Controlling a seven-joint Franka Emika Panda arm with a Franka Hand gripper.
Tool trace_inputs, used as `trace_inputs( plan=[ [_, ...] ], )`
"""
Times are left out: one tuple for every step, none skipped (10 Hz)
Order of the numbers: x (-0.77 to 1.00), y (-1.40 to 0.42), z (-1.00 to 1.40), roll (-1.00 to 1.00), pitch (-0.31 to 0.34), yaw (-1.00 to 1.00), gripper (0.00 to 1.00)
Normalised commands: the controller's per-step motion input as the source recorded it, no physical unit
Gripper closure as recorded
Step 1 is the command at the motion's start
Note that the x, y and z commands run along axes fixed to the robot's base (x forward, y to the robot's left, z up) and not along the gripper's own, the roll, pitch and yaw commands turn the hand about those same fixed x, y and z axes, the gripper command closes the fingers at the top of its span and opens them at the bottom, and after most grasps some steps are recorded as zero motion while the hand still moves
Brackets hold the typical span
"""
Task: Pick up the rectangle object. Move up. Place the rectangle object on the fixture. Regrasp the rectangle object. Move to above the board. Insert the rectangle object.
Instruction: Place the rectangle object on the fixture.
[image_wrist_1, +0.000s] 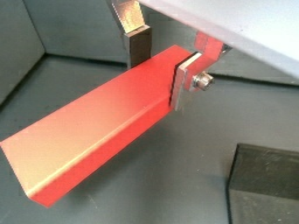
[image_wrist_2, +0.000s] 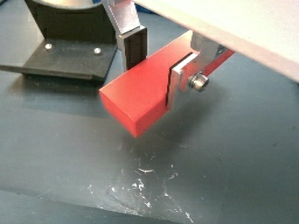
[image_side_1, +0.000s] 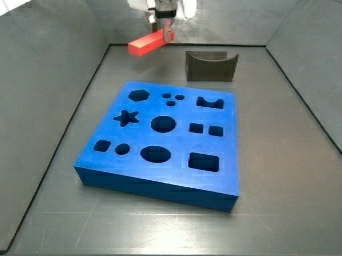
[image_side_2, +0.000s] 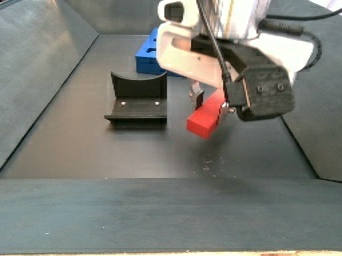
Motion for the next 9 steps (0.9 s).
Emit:
trace_inputs(
  plan=[
    [0.00, 0.00, 1.00, 0.00, 0.000, 0.00, 1.00],
    [0.00, 0.00, 1.00, 0.00, 0.001, 0.00, 1.00],
    [-0.01, 0.00, 1.00, 0.00, 0.017, 0.00, 1.00],
    [-0.02, 0.00, 1.00, 0.02, 0.043, -0.01, 1.00],
    [-0.02, 0.00, 1.00, 0.04, 0.056, -0.02, 1.00],
    [-0.03, 0.00, 1.00, 0.05, 0.068, -0.01, 1.00],
    [-0.04, -0.01, 1.00, 0.07, 0.076, 0.00, 1.00],
    [-0.04, -0.01, 1.00, 0.09, 0.080, 0.01, 1.00],
    [-0.04, -0.02, 1.00, 0.10, 0.086, 0.02, 1.00]
  ],
)
